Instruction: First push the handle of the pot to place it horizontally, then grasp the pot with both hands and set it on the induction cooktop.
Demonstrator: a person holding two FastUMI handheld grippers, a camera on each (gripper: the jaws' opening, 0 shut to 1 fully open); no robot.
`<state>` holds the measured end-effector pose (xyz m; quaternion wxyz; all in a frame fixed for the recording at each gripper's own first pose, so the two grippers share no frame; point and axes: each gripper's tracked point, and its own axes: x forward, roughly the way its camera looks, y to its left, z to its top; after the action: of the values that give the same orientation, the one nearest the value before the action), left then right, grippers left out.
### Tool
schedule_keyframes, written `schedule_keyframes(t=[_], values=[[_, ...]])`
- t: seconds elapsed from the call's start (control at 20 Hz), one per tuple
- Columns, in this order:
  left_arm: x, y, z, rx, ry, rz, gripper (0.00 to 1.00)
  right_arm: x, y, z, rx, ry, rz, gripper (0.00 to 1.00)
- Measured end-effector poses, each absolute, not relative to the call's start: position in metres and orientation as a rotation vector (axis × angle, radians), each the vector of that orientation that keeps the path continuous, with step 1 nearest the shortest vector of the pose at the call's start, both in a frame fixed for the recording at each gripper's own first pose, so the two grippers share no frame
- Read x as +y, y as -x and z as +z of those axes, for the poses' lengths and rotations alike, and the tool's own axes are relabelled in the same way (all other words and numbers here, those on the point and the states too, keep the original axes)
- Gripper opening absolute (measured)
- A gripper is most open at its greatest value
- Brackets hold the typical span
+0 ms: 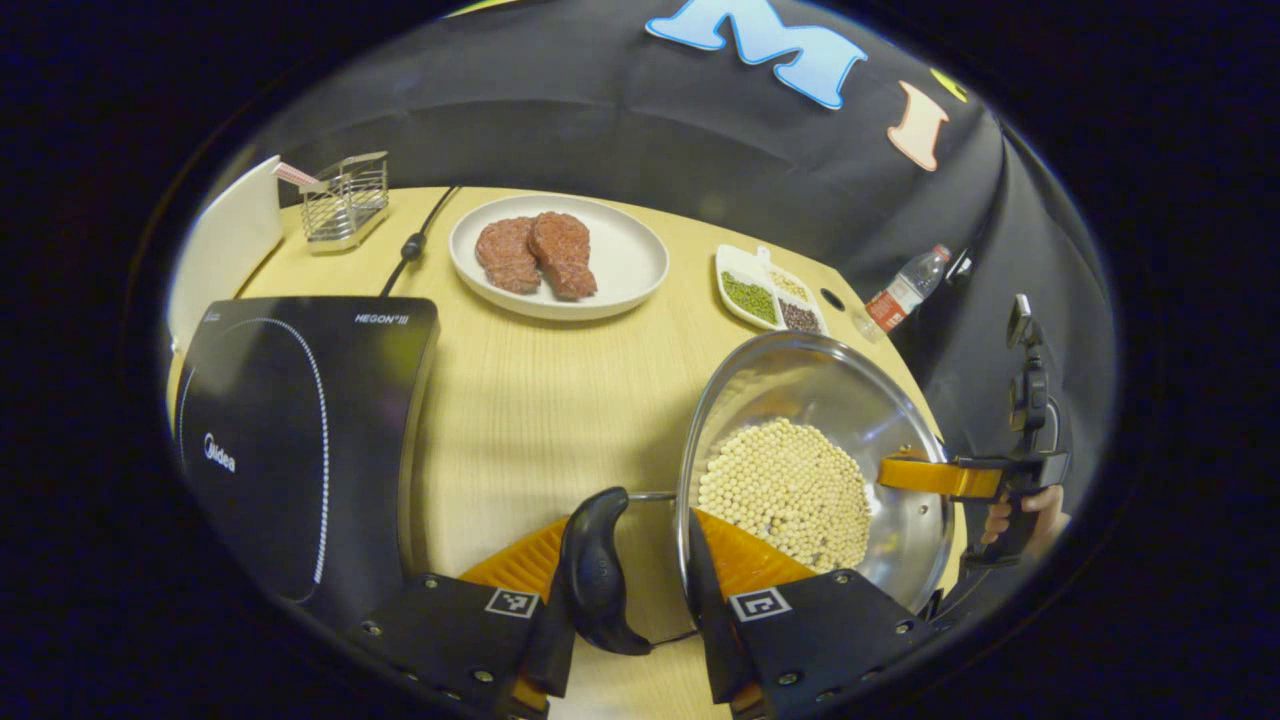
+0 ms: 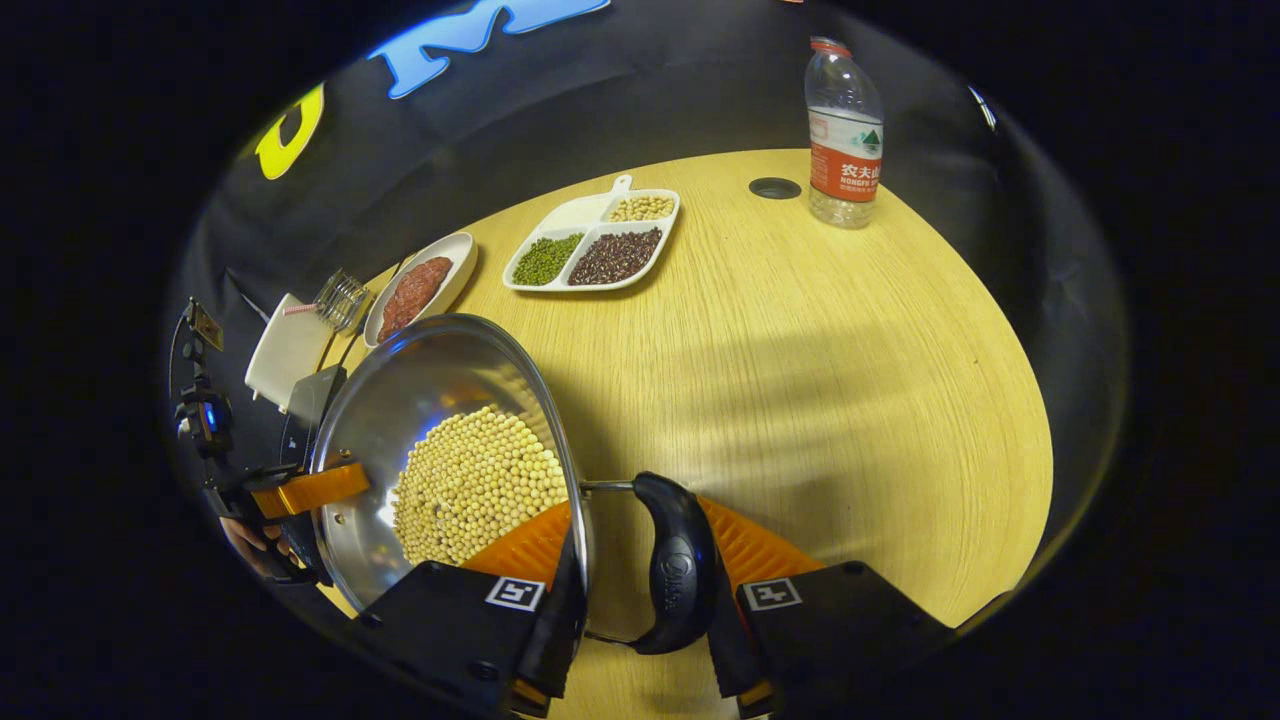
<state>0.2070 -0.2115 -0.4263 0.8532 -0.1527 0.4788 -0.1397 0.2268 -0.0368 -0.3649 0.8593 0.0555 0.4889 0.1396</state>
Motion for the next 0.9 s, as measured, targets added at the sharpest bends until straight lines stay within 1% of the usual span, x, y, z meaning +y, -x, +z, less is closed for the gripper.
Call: schedule_keyframes(t=[0.05, 0.1, 0.15, 0.2, 0.3, 0.4, 0.45, 0.5, 0.6, 0.65, 0.7, 0.75, 0.9], values=[[-0.211, -0.2, -0.423, 1.005, 0.318, -0.295, 0.54, -0.038, -0.217, -0.365, 1.032, -0.121, 0.286, 0.58], [-0.211, -0.193, -0.42, 1.005, 0.317, -0.298, 0.57, -0.039, -0.206, -0.364, 1.035, -0.132, 0.279, 0.58], [-0.212, -0.187, -0.416, 1.002, 0.323, -0.299, 0.57, -0.04, -0.195, -0.363, 1.044, -0.136, 0.275, 0.57], [-0.21, -0.176, -0.41, 1.002, 0.32, -0.305, 0.56, -0.042, -0.184, -0.359, 1.052, -0.143, 0.265, 0.55], [-0.21, -0.163, -0.401, 0.998, 0.317, -0.31, 0.53, -0.044, -0.165, -0.35, 1.063, -0.137, 0.262, 0.55], [-0.208, -0.145, -0.39, 0.998, 0.346, -0.305, 0.53, -0.045, -0.149, -0.337, 1.054, -0.126, 0.263, 0.55], [-0.207, -0.134, -0.383, 0.996, 0.359, -0.301, 0.53, -0.045, -0.141, -0.33, 1.046, -0.116, 0.264, 0.57], [-0.204, -0.123, -0.375, 0.995, 0.367, -0.298, 0.53, -0.045, -0.133, -0.323, 1.041, -0.103, 0.266, 0.55], [-0.197, -0.107, -0.364, 0.991, 0.384, -0.287, 0.53, -0.041, -0.119, -0.31, 1.024, -0.091, 0.27, 0.55], [-0.193, -0.1, -0.358, 0.986, 0.388, -0.285, 0.53, -0.039, -0.113, -0.305, 1.015, -0.084, 0.273, 0.58], [-0.189, -0.092, -0.353, 0.982, 0.386, -0.286, 0.5, -0.036, -0.106, -0.3, 1.01, -0.08, 0.274, 0.54], [-0.184, -0.087, -0.347, 0.973, 0.388, -0.284, 0.53, -0.033, -0.099, -0.297, 1.007, -0.079, 0.276, 0.55], [-0.166, -0.073, -0.331, 0.948, 0.388, -0.282, 0.53, -0.02, -0.082, -0.284, 0.997, -0.082, 0.28, 0.55]])
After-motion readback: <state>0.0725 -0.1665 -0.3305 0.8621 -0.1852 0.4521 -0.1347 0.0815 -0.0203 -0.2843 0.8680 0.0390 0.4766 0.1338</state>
